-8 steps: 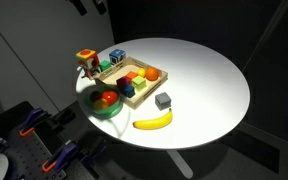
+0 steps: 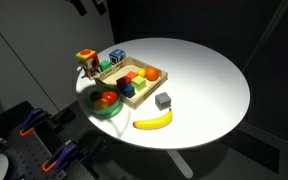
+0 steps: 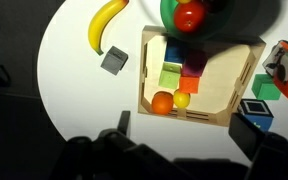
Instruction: Remove the lemon from the box and put it on the right side of the table.
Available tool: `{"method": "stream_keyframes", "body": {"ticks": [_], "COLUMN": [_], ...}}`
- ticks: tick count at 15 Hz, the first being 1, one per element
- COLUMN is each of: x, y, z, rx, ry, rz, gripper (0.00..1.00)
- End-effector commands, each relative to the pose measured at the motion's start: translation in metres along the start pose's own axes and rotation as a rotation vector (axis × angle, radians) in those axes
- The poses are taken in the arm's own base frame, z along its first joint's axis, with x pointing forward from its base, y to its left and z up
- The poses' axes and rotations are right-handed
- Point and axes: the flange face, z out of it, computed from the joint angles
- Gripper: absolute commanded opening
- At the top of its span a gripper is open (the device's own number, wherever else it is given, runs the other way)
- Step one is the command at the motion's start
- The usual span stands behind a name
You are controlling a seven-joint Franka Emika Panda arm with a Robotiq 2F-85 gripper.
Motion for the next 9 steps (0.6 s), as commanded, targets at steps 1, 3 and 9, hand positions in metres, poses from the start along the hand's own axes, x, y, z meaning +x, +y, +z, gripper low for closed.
{"method": "stream_keyframes", "body": {"ticks": [1,3,9], "x": [0.009,0.014,0.038], "y": [-0.005,-0.008,-0.023], "z": [-0.003,-0.004,-0.007], "rx": [0.011,0.017,0.058], "ry": [-0.018,-0.024,-0.066], "rz": [0.015,0.02,0.027], "gripper": [1.0,1.0,1.0]}}
